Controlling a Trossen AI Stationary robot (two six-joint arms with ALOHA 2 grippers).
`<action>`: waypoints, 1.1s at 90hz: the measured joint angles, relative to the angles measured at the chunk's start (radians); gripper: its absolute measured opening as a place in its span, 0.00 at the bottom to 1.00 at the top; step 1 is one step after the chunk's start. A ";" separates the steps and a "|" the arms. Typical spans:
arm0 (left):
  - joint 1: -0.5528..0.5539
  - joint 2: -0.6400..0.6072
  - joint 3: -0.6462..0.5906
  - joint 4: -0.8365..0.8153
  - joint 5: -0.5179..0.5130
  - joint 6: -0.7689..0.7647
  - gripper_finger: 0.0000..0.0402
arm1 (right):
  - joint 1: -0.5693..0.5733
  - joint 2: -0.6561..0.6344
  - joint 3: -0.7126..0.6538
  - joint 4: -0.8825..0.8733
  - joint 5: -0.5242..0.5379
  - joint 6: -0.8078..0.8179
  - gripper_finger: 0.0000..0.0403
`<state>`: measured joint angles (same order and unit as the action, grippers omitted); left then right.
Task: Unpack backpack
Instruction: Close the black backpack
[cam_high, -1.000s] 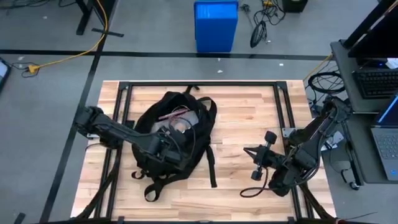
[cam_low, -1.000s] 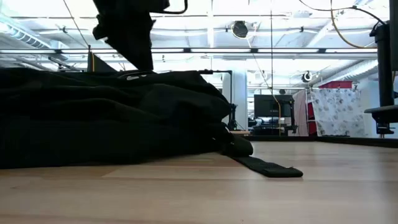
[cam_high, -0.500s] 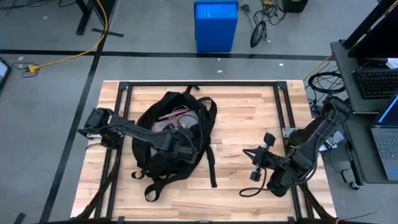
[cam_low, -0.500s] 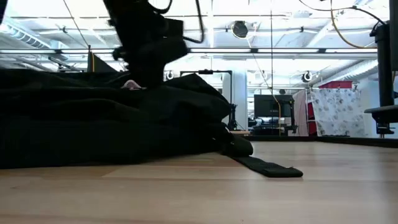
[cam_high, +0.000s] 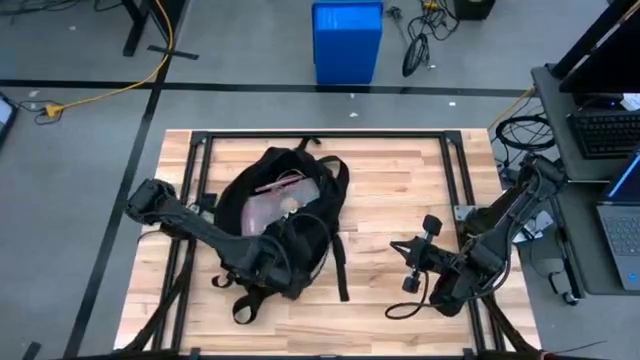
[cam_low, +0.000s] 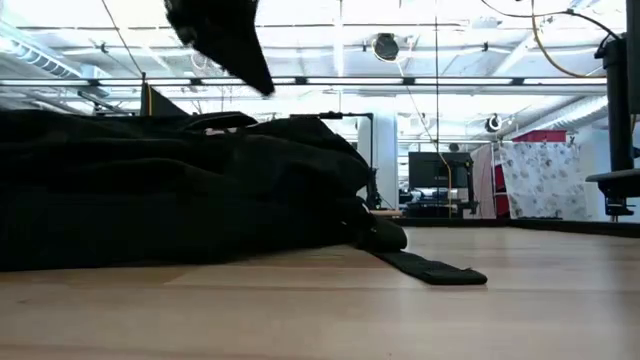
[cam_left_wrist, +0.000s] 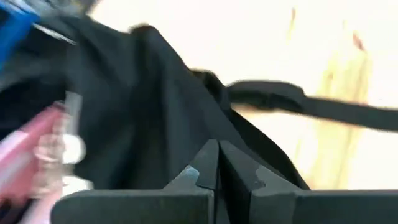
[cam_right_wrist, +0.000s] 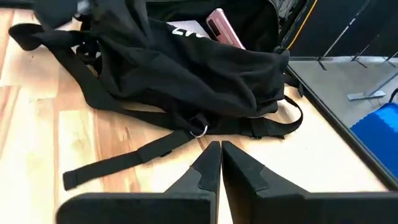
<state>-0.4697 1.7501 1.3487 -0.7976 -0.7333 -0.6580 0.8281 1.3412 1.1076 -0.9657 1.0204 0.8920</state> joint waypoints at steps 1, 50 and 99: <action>-0.005 -0.004 0.000 -0.008 -0.012 -0.007 0.00 | -0.002 0.001 0.000 0.000 0.000 -0.002 0.00; -0.113 -0.127 -0.039 -0.472 -0.074 -0.756 0.16 | -0.023 0.048 0.000 0.000 -0.009 -0.125 0.00; 0.035 -0.125 -0.197 -0.251 -0.087 -0.683 0.64 | -0.189 0.048 0.000 0.018 -0.051 -0.487 0.00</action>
<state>-0.4347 1.6246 1.1515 -1.0488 -0.8199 -1.3407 0.6388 1.3891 1.1072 -0.9481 0.9697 0.4054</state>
